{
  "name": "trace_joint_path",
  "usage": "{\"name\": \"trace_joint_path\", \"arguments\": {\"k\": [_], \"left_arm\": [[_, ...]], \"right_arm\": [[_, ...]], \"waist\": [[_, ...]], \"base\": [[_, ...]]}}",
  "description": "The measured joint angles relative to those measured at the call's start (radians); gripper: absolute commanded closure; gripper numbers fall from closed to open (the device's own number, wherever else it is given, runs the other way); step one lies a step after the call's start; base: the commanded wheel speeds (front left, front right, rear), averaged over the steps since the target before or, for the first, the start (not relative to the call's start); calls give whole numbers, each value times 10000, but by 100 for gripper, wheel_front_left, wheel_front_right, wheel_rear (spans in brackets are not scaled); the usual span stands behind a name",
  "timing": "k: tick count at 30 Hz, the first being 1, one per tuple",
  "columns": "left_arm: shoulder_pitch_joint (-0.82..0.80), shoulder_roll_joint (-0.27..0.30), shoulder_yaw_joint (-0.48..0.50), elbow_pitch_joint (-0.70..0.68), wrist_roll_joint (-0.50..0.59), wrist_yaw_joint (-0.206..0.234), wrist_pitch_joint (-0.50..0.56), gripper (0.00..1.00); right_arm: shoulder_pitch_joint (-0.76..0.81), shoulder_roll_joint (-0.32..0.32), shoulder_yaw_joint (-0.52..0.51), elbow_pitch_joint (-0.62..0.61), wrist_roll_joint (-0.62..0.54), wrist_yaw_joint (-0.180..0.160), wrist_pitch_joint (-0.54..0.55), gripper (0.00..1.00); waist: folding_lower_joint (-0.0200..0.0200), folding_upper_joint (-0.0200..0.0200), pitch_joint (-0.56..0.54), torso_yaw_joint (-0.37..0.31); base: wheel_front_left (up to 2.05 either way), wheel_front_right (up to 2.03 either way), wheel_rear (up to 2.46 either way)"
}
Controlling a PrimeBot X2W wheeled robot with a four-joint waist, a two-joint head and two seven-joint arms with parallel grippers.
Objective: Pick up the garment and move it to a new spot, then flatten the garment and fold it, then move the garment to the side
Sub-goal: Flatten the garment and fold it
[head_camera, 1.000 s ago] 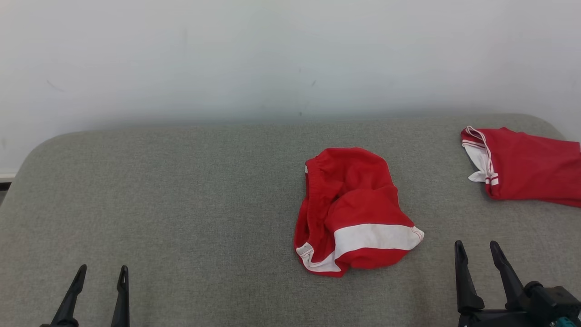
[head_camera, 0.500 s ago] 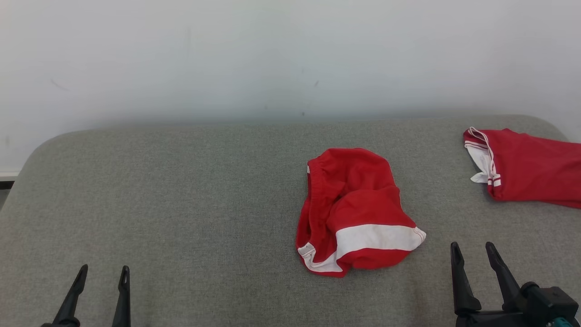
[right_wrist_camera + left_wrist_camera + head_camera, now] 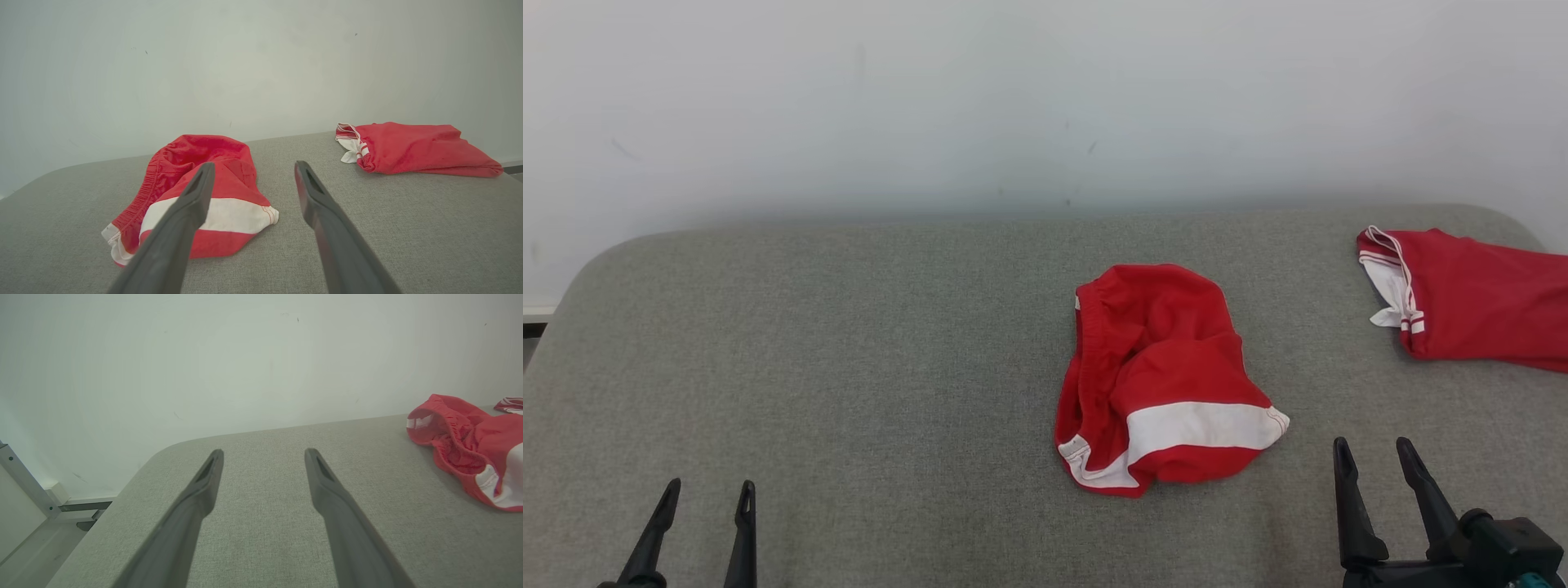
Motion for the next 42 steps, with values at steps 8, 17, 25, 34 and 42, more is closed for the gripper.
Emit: {"name": "trace_joint_path", "arguments": {"k": [8, 17, 25, 34, 42], "left_arm": [[-201, -63, -221, 35, -48, 0, 0, 0], [-2151, 102, -2558, 437, -403, -6, -2, 0], [-3694, 523, -4805, 1340, -988, -19, -2, 0], [-4885, 1179, -6830, 2669, -1946, -23, 4, 0], [-5739, 1641, -8378, 3358, -2481, -25, 27, 0]], "right_arm": [[-5, 0, 29, 6, 4, 0, -2, 0], [-283, 0, 238, 136, 77, 0, -148, 0], [-558, 0, 249, 307, 215, 0, -431, 0], [-827, 0, 426, 662, 447, 0, -798, 0], [-1022, 0, 514, 909, 537, 0, -1049, 0]], "waist": [[0, 0, 89, -12], [0, 0, 567, -347], [1, 1, 1062, -902], [1, 0, 1611, -1673], [2, 1, 2074, -2228]], "base": [[0, 0, 0], [0, 0, 0], [0, 0, 0], [0, 0, 0], [0, 0, 0]]}}
